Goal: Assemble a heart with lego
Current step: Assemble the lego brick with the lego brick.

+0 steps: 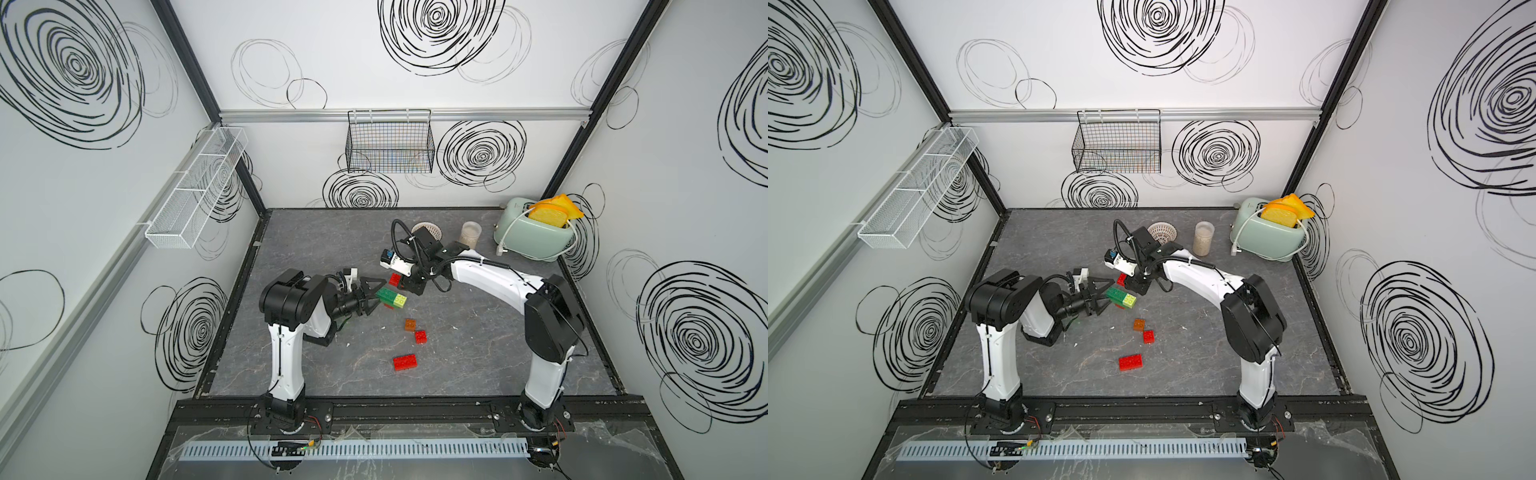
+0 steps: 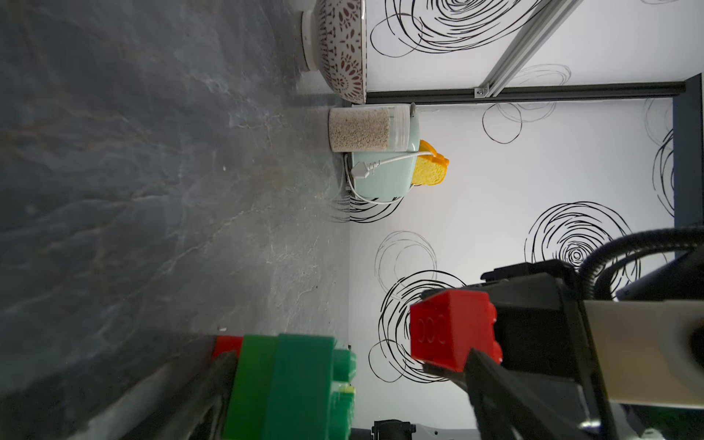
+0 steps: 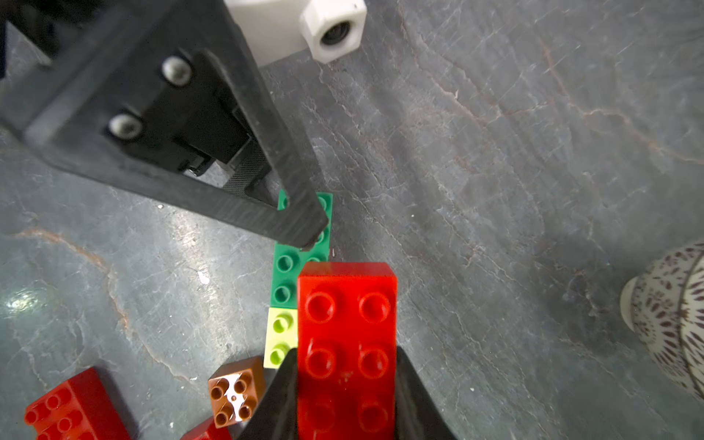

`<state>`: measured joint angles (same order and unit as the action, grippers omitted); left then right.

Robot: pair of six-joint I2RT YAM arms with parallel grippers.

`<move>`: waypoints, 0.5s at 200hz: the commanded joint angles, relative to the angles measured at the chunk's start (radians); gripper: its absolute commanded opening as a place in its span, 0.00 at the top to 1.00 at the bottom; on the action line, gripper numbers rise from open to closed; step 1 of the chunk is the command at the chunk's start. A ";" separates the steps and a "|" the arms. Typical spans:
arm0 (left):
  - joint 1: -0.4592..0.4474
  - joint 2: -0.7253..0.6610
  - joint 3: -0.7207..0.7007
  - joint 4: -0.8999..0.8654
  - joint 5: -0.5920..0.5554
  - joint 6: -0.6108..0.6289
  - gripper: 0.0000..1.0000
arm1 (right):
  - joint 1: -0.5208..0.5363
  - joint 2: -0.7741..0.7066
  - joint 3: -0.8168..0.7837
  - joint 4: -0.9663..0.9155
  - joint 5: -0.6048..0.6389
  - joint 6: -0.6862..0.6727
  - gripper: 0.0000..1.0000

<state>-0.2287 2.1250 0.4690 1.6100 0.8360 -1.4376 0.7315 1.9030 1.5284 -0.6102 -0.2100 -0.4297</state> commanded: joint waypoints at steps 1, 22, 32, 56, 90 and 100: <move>0.019 0.046 -0.030 0.204 -0.021 0.017 0.03 | 0.009 0.054 0.090 -0.109 -0.033 0.009 0.75; 0.027 0.048 -0.033 0.204 -0.027 0.016 0.03 | 0.018 0.102 0.155 -0.150 -0.034 0.009 0.75; 0.032 0.047 -0.036 0.205 -0.029 0.014 0.03 | 0.022 0.118 0.174 -0.161 -0.034 0.010 0.74; 0.049 0.041 -0.045 0.205 -0.037 0.017 0.03 | 0.032 0.154 0.221 -0.189 -0.035 0.011 0.74; 0.055 0.039 -0.045 0.205 -0.038 0.019 0.03 | 0.047 0.201 0.298 -0.231 -0.041 0.026 0.74; 0.054 0.041 -0.043 0.205 -0.035 0.019 0.03 | 0.051 0.216 0.319 -0.242 -0.039 0.030 0.74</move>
<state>-0.1837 2.1189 0.4526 1.6108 0.8280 -1.4487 0.7555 2.0834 1.7878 -0.7822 -0.2073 -0.4042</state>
